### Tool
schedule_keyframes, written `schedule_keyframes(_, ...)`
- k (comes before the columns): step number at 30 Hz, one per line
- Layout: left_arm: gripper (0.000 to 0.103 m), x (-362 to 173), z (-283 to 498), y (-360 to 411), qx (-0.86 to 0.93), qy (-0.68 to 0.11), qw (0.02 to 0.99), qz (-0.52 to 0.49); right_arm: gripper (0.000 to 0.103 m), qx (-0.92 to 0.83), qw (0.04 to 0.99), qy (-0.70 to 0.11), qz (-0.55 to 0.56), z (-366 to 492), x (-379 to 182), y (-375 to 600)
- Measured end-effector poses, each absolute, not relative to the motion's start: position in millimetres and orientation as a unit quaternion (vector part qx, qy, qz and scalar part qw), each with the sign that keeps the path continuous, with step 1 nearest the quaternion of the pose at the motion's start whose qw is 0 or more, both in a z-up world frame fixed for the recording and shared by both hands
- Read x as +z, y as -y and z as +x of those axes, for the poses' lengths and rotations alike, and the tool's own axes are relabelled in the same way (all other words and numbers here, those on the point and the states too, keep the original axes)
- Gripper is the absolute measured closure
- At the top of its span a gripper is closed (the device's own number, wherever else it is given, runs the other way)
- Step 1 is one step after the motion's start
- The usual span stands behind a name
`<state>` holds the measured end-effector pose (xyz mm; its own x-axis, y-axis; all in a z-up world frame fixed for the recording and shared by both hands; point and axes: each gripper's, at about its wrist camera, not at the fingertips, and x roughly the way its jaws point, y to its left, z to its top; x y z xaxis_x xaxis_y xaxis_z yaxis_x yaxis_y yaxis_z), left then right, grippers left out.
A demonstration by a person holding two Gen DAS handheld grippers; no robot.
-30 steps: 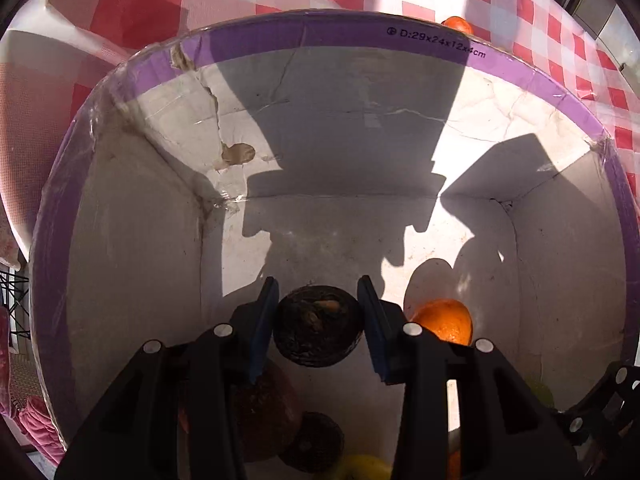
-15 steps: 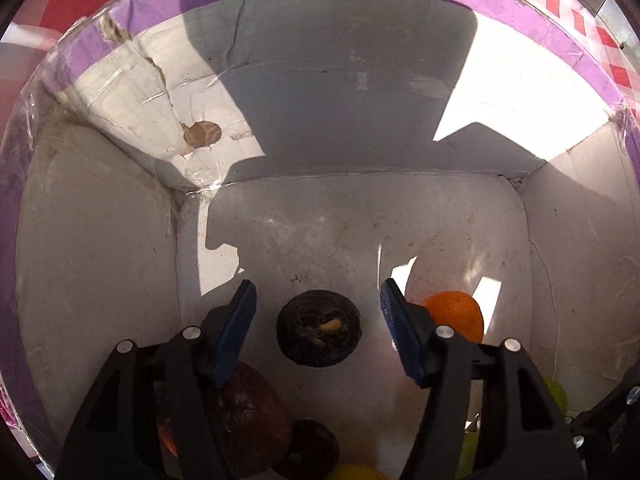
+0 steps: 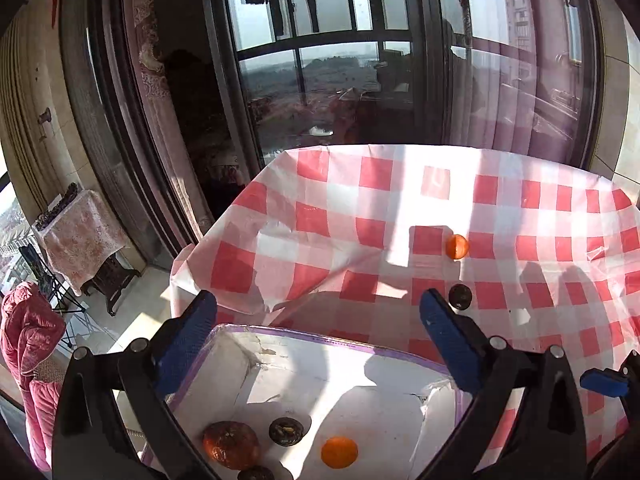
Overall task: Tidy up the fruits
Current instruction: 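Grasp a second dark date with the left tool while the right tool grasps an orange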
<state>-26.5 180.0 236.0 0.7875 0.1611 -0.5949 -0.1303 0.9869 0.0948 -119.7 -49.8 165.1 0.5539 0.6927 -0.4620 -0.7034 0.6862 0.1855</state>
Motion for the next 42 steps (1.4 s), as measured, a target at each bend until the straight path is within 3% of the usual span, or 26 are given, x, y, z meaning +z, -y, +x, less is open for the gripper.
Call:
schedule_keyframes(3, 0.002, 252, -9, -114, 0.028, -0.29, 0.956, -0.014, 0.015, 0.265, 0.925, -0.272, 0.022, -75, 137, 103)
schedule_keyframes(6, 0.002, 228, 15, -46, -0.006, -0.284, 0.958, -0.042, 0.015, 0.168, 0.936, -0.303, 0.067, -33, 101, 157)
schedule_keyframes(10, 0.002, 145, 56, 0, 0.02, -0.331, 0.942, -0.048, 0.015, 0.109, 0.918, -0.362, 0.124, -2, 55, 213)
schedule_keyframes(13, 0.002, 73, 82, -7, 0.09, -0.367, 0.925, -0.038, 0.015, 0.096, 0.915, -0.372, 0.12, 6, 37, 235)
schedule_keyframes(16, 0.004, 34, 92, -30, 0.132, -0.371, 0.917, -0.069, 0.015, 0.092, 0.914, -0.375, 0.125, 10, 31, 242)
schedule_keyframes(20, 0.012, 17, 111, -66, 0.136, -0.395, 0.896, -0.152, 0.015, 0.103, 0.911, -0.384, 0.113, 45, 28, 226)
schedule_keyframes(27, 0.012, 9, 137, -67, 0.107, -0.44, 0.888, -0.075, 0.015, 0.142, 0.904, -0.396, 0.078, 138, 27, 173)
schedule_keyframes(34, 0.002, 6, 134, -66, 0.106, -0.454, 0.883, -0.058, 0.023, 0.268, 0.875, -0.403, -0.024, 216, 27, 69)
schedule_keyframes(42, 0.002, 5, 136, -68, 0.107, -0.453, 0.883, -0.06, 0.034, 0.283, 0.846, -0.414, -0.18, 242, 8, -8)
